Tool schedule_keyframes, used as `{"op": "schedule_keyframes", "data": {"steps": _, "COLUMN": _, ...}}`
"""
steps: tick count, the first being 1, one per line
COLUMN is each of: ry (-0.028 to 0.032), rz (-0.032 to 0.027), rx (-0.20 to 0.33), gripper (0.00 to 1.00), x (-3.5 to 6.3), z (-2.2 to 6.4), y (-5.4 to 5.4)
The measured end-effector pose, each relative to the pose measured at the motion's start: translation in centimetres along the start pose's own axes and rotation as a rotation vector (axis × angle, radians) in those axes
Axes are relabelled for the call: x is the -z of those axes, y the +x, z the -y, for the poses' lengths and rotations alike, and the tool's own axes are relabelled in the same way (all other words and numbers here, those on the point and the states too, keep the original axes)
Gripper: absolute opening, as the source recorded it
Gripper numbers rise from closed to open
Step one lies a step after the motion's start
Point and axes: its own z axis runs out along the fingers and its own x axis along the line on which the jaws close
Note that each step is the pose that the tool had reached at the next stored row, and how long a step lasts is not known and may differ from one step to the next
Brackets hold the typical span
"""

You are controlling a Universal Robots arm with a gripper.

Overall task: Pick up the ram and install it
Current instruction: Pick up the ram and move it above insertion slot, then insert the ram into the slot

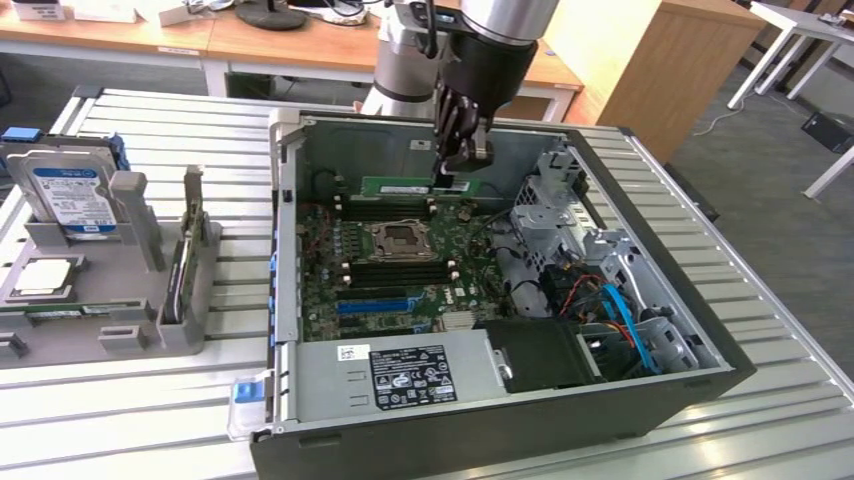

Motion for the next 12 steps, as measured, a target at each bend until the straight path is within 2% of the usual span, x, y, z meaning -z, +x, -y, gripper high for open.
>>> {"op": "schedule_keyframes", "data": {"steps": 12, "ry": 0.0003, "rz": 0.0003, "rx": -0.005, "gripper": 0.12, "x": -0.11, "z": 0.07, "y": 0.01}}
